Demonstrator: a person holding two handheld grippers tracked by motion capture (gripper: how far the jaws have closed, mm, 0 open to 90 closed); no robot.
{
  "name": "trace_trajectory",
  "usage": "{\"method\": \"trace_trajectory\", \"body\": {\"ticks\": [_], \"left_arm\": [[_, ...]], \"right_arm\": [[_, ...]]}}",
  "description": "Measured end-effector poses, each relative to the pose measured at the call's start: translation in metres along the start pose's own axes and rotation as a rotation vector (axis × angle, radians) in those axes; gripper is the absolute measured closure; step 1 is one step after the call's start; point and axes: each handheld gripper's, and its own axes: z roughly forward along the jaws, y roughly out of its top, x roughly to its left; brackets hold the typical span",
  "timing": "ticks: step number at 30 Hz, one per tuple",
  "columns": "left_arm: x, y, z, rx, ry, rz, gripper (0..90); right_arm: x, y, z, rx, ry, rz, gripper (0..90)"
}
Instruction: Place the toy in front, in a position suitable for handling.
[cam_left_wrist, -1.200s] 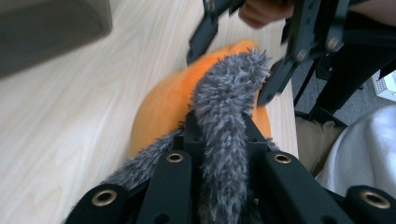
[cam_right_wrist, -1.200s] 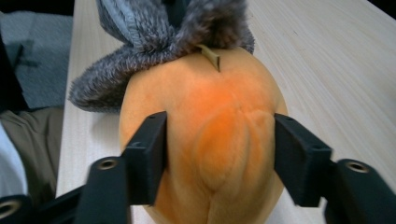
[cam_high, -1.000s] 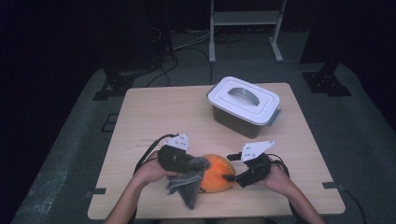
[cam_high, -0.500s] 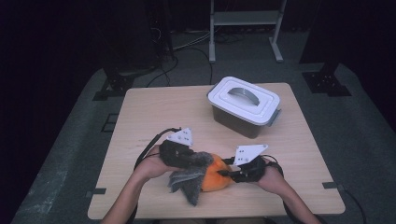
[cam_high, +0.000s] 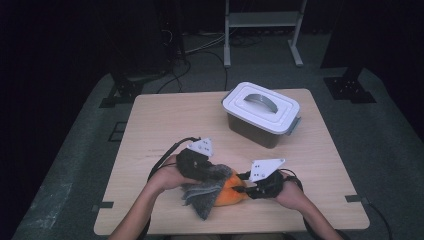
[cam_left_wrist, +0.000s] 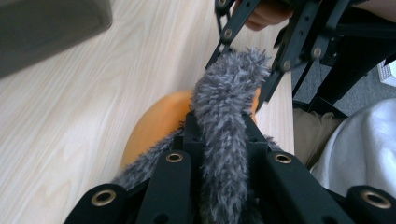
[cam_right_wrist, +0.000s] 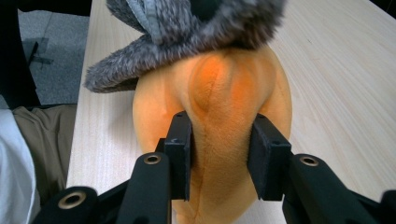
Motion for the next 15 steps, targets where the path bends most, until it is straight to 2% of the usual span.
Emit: {"method": "trace_trajectory", "body": {"ticks": [6, 7, 8, 10, 11, 15], "left_arm": [[0.005, -0.015, -0.006, 0.000, 0.010, -0.039, 77.9], [0.005, -0.016, -0.006, -0.004, 0.007, -0.043, 77.9], [0.006, -0.017, -0.005, -0.008, 0.004, -0.045, 77.9], [0.005, -0.018, -0.004, -0.004, 0.002, -0.042, 77.8], [0.005, -0.018, -0.003, -0.005, 0.000, -0.043, 77.8], [0.003, -0.016, 0.000, -0.008, -0.017, -0.040, 77.8]], "right_arm": [[-0.003, -0.003, -0.001, -0.002, 0.006, 0.017, 62.6], [-0.004, -0.003, -0.001, -0.003, 0.017, 0.029, 59.0], [-0.004, -0.003, -0.001, -0.003, 0.017, 0.029, 59.0], [-0.005, -0.002, -0.001, -0.002, 0.021, 0.048, 49.7], [-0.007, 0.000, -0.001, 0.000, 0.033, 0.071, 41.2], [-0.008, 0.002, -0.002, -0.018, 0.040, 0.099, 34.8]]}}
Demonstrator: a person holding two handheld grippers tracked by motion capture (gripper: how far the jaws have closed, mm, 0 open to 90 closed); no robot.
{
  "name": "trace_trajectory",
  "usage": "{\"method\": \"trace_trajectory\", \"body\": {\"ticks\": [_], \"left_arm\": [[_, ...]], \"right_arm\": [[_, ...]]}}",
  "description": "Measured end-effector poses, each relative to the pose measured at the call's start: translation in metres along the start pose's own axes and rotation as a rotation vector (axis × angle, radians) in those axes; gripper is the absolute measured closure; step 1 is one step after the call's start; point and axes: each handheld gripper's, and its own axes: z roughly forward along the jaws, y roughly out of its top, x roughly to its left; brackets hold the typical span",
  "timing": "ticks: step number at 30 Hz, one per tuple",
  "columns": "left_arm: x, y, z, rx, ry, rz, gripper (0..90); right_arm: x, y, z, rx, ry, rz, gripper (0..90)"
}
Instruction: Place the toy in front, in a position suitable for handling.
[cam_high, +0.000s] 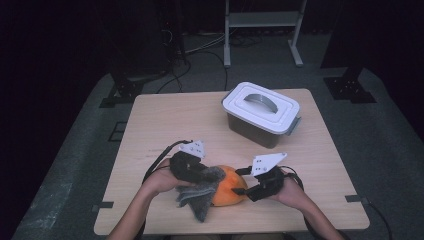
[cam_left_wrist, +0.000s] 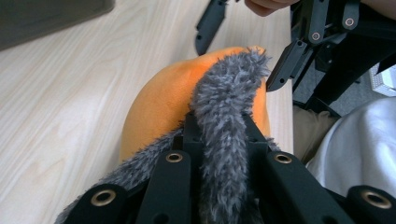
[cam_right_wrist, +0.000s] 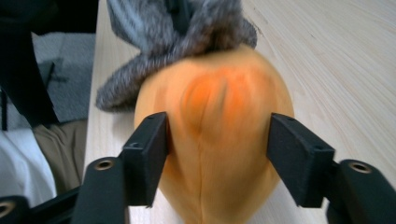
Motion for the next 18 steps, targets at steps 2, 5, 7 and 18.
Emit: {"method": "trace_trajectory", "body": {"ticks": [2, 5, 7, 18], "left_arm": [[-0.004, 0.003, 0.004, 0.002, -0.020, 0.011, 77.8], [-0.006, 0.004, 0.006, 0.005, -0.033, 0.017, 77.7], [-0.005, 0.005, 0.007, 0.006, -0.036, 0.021, 77.7], [0.001, 0.021, -0.009, -0.010, 0.032, 0.038, 77.8]], "right_arm": [[-0.002, 0.003, 0.002, 0.008, 0.008, 0.012, 29.7], [-0.003, 0.003, 0.007, 0.024, 0.024, 0.022, 26.6], [-0.002, 0.002, 0.011, 0.030, 0.027, 0.027, 27.5], [0.001, 0.006, 0.008, -0.016, -0.039, -0.072, 51.6]]}}
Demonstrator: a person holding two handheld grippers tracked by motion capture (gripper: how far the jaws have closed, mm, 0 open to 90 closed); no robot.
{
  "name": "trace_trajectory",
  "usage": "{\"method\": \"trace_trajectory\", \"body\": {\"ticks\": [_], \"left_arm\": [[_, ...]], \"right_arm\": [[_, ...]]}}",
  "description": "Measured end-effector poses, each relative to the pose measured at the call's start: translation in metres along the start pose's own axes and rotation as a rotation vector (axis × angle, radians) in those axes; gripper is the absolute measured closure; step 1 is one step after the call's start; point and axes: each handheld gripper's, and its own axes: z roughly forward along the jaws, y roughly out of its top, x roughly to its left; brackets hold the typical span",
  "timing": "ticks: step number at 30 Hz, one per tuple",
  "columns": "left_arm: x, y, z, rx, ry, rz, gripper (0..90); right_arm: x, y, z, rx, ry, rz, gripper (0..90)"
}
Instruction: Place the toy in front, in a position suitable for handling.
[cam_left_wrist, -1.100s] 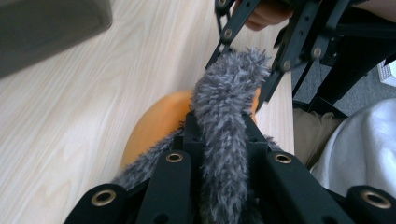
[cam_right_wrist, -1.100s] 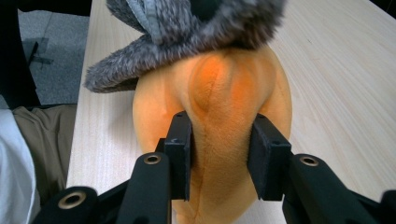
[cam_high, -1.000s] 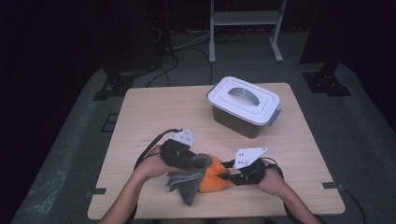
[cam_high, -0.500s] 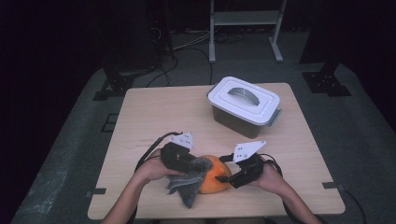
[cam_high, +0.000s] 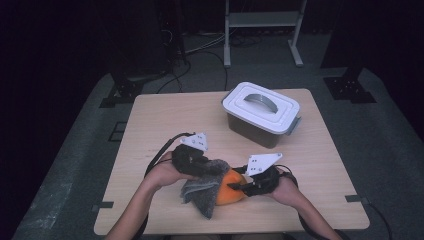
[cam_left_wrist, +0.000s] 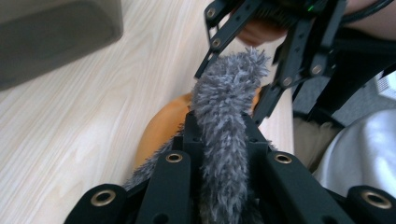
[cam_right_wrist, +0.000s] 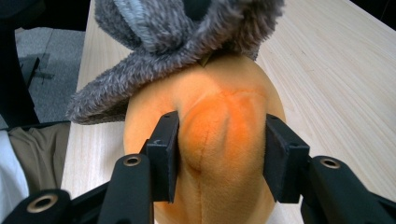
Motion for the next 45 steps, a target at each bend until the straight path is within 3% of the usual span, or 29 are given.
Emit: {"method": "trace_trajectory", "body": {"ticks": [2, 4, 7, 11, 12, 16, 21, 25, 28, 31, 32, 33, 34, 36, 38, 42, 43, 44, 45], "left_arm": [[0.001, -0.003, 0.003, 0.017, -0.001, -0.003, 77.7], [0.006, -0.014, 0.006, 0.004, -0.021, -0.048, 77.7], [0.009, -0.022, 0.005, 0.009, -0.017, -0.073, 77.7], [0.011, -0.036, 0.005, 0.019, -0.020, -0.103, 77.6], [0.011, -0.038, 0.006, 0.016, -0.025, -0.105, 77.7], [0.009, -0.042, 0.009, 0.014, -0.031, -0.103, 77.7], [0.005, -0.039, 0.010, 0.015, -0.047, -0.078, 77.7], [0.003, -0.036, 0.012, 0.015, -0.056, -0.065, 77.6], [0.004, -0.035, 0.013, 0.019, -0.044, -0.066, 77.7], [0.008, -0.034, 0.010, 0.017, -0.027, -0.070, 77.7], [0.010, -0.031, 0.006, 0.008, -0.008, -0.074, 77.7], [0.010, -0.031, 0.006, 0.008, -0.008, -0.074, 77.7], [0.010, -0.028, 0.003, 0.000, 0.005, -0.073, 77.7], [0.011, -0.019, -0.002, -0.027, 0.006, -0.066, 77.7], [0.010, -0.011, -0.001, -0.023, 0.014, -0.048, 77.7], [0.011, -0.007, 0.007, -0.003, 0.018, -0.047, 77.6], [0.011, -0.009, 0.011, 0.007, 0.020, -0.050, 77.6], [0.012, -0.010, 0.014, 0.010, 0.008, -0.057, 77.7], [0.011, -0.012, 0.017, 0.011, -0.006, -0.062, 77.7]], "right_arm": [[0.000, -0.002, -0.001, 0.000, 0.009, -0.009, 51.9], [0.000, -0.006, -0.002, 0.011, 0.007, -0.017, 52.2], [-0.001, -0.011, -0.006, 0.009, 0.015, -0.012, 52.4], [-0.006, -0.023, -0.014, 0.012, 0.046, 0.046, 47.0], [-0.007, -0.026, -0.018, 0.014, 0.065, 0.090, 38.6], [-0.011, -0.025, -0.023, 0.014, 0.088, 0.144, 28.3], [-0.017, -0.020, -0.024, 0.003, 0.110, 0.168, 24.8], [-0.020, -0.016, -0.013, 0.048, 0.155, 0.171, 19.9], [-0.018, -0.016, 0.000, 0.078, 0.154, 0.176, 19.9], [-0.015, -0.012, 0.001, 0.085, 0.117, 0.140, 39.4], [-0.013, -0.010, -0.002, 0.057, 0.060, 0.104, 48.1], [-0.013, -0.010, -0.002, 0.057, 0.060, 0.104, 48.1], [-0.012, -0.009, -0.004, 0.023, -0.008, 0.092, 50.7], [-0.011, -0.008, -0.005, 0.006, -0.070, 0.074, 50.9], [-0.012, -0.008, -0.004, -0.013, -0.085, 0.085, 50.6], [-0.010, -0.011, 0.000, 0.008, -0.057, 0.072, 45.5], [-0.009, -0.012, 0.001, 0.007, -0.050, 0.067, 41.9], [-0.008, -0.013, 0.000, 0.024, -0.033, 0.077, 32.7], [-0.008, -0.013, 0.000, 0.024, -0.033, 0.077, 32.7]]}}
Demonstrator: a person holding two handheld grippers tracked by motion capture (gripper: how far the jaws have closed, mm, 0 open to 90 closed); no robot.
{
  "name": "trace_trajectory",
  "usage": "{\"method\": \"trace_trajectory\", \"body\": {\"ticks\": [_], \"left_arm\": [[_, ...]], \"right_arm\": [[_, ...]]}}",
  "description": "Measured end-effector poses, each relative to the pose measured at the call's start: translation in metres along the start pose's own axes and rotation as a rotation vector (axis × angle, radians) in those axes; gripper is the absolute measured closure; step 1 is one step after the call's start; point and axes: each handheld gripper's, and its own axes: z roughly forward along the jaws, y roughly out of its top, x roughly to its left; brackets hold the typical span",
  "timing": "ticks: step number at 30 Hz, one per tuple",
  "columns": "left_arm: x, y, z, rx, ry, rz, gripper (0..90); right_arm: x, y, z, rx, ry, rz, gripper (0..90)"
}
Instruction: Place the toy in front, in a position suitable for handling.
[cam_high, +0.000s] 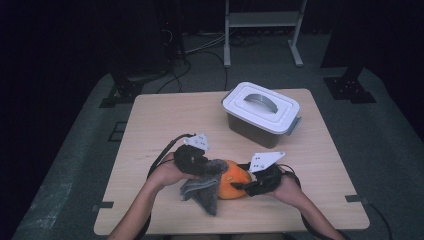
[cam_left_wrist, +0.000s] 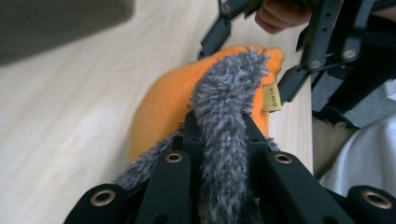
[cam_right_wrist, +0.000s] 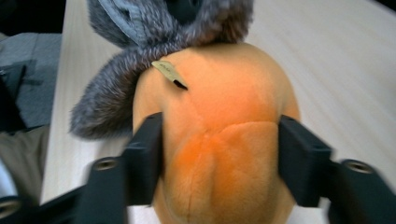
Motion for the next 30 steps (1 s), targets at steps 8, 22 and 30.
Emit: {"method": "trace_trajectory", "body": {"ticks": [8, 22, 30], "left_arm": [[-0.012, -0.009, 0.005, 0.027, -0.082, 0.012, 77.3], [-0.016, -0.004, 0.005, 0.009, -0.057, 0.054, 77.3], [-0.004, -0.030, -0.003, 0.007, -0.035, -0.010, 77.2]], "right_arm": [[-0.013, -0.006, -0.018, -0.018, 0.109, 0.120, 19.6], [-0.006, -0.014, -0.006, 0.030, 0.123, 0.112, 33.8], [-0.003, -0.017, -0.011, 0.030, 0.107, 0.052, 40.5]]}}
